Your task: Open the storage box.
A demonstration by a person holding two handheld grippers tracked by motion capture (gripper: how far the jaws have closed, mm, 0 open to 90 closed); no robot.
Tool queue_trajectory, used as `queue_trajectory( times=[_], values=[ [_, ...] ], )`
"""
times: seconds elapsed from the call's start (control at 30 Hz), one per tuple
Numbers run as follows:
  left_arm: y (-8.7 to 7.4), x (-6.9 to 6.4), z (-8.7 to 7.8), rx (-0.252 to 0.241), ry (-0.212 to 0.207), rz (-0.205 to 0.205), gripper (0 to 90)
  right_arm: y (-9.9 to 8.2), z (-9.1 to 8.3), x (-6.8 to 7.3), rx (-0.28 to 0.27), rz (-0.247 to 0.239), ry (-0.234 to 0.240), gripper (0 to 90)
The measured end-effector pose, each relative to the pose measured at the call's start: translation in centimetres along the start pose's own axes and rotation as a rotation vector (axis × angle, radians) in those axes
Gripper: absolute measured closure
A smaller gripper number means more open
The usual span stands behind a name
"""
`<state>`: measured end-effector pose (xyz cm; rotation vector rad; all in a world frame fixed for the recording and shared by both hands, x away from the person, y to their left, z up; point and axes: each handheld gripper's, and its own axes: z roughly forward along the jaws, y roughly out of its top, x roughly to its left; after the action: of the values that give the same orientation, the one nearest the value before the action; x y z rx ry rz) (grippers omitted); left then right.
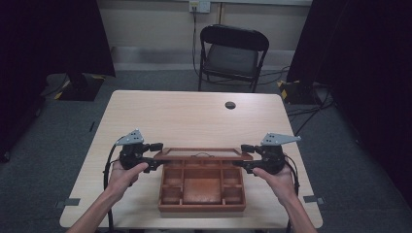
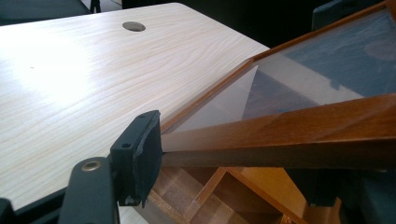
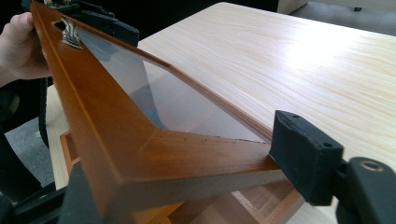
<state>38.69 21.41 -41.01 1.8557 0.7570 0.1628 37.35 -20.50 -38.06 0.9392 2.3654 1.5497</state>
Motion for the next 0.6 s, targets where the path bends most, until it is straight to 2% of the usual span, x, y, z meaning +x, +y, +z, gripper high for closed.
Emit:
queue_trajectory(
  times=[0.1, 0.23, 0.4, 0.6],
  values=[
    [0.1, 0.4, 0.4, 0.015, 0.005, -0.001, 32.4, 0.0, 0.2, -0.2, -0.006, 0.006, 0.005, 34.0],
    [0.6, 0.7, 0.7, 0.025, 0.027, 0.035, 31.4, 0.3, 0.2, -0.4, -0.011, 0.005, 0.002, 36.0],
    [0.7, 1.1, 1.1, 0.007, 0.013, 0.017, 34.6, 0.7, 0.4, -0.7, -0.041, 0.020, -0.003, 37.1],
    [0.6, 1.5, 2.1, -0.008, 0.001, 0.001, 39.4, 1.0, 0.8, -1.2, -0.050, 0.028, 0.000, 37.6]
  ],
)
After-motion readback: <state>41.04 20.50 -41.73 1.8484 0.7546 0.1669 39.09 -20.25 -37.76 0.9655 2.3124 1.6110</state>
